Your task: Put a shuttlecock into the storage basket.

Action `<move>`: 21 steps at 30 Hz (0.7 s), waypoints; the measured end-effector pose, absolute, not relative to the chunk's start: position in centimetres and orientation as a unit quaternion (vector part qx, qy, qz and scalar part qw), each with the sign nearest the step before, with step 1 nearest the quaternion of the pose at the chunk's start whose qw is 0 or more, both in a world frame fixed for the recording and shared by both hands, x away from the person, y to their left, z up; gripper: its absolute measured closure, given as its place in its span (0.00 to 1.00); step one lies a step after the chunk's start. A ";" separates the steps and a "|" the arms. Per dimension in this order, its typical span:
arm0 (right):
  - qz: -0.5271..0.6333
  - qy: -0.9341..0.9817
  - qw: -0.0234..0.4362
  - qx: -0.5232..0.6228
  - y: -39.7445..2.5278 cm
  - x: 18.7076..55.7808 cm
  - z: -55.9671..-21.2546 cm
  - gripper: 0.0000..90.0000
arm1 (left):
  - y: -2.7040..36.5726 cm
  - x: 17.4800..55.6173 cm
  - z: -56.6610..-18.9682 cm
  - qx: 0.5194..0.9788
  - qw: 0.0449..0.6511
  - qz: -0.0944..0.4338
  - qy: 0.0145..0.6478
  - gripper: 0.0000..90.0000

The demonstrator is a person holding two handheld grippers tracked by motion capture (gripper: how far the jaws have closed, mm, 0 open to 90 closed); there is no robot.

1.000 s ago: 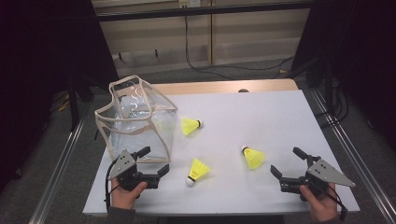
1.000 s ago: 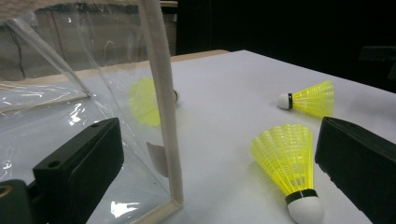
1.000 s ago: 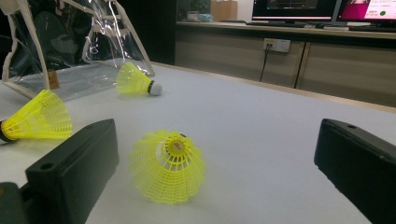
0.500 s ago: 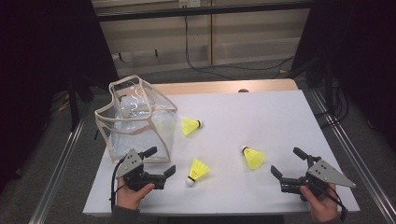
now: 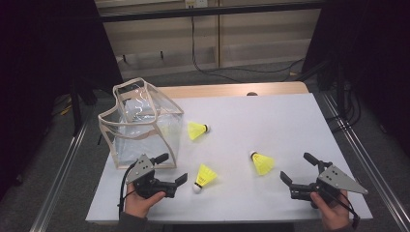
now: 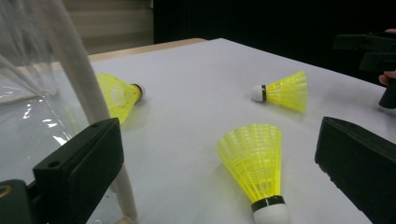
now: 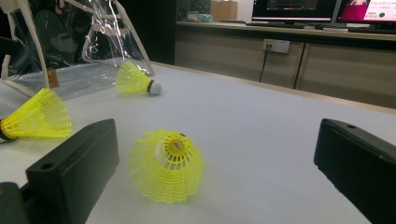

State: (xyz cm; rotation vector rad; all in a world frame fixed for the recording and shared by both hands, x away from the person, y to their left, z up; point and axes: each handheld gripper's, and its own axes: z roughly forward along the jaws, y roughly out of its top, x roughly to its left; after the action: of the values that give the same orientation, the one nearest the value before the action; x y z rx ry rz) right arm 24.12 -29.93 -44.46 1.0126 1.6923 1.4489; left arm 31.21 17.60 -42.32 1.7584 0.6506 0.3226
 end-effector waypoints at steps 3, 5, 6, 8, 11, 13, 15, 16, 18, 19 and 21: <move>0.556 0.652 0.341 0.387 -29.9 24.1 -44.5 0.00 | 17.4 31.2 -42.4 0.759 0.574 0.134 0.276 0.01; 0.556 0.652 0.342 0.387 -29.9 24.1 -44.5 0.00 | 17.3 31.2 -42.4 0.759 0.575 0.132 0.276 0.02; 0.556 0.652 0.341 0.387 -29.9 24.1 -44.5 0.00 | 17.3 31.2 -42.3 0.759 0.576 0.131 0.275 0.02; 0.555 0.652 0.342 0.387 -29.9 24.1 -44.5 0.00 | 17.2 31.2 -42.3 0.761 0.574 0.130 0.275 0.02; 0.555 0.652 0.343 0.386 -29.9 24.2 -44.5 0.00 | 17.0 31.2 -42.3 0.764 0.569 0.128 0.275 0.02; 0.555 0.652 0.343 0.386 -29.9 24.2 -44.5 0.00 | 16.8 31.2 -42.3 0.763 0.569 0.124 0.280 0.02; 0.555 0.652 0.343 0.386 -29.9 24.2 -44.5 0.00 | 16.6 31.2 -42.3 0.767 0.566 0.118 0.279 0.02; 0.555 0.653 0.342 0.387 -29.9 24.1 -44.5 0.00 | 16.5 31.2 -42.3 0.768 0.565 0.116 0.279 0.02; 0.553 0.653 0.343 0.388 -29.9 24.1 -44.5 0.00 | 16.3 31.1 -42.3 0.772 0.559 0.113 0.280 0.02; 0.553 0.653 0.343 0.388 -29.9 24.1 -44.5 0.00 | 16.2 31.1 -42.3 0.773 0.558 0.111 0.280 0.02; 0.552 0.653 0.343 0.388 -29.9 24.1 -44.5 0.00 | 16.0 31.1 -42.4 0.773 0.556 0.108 0.286 0.02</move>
State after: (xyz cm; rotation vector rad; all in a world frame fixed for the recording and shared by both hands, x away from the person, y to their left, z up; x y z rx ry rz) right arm 24.13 -29.93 -44.45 1.0093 1.6982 1.4354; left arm 31.14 15.96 -42.39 1.8239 0.6755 0.2561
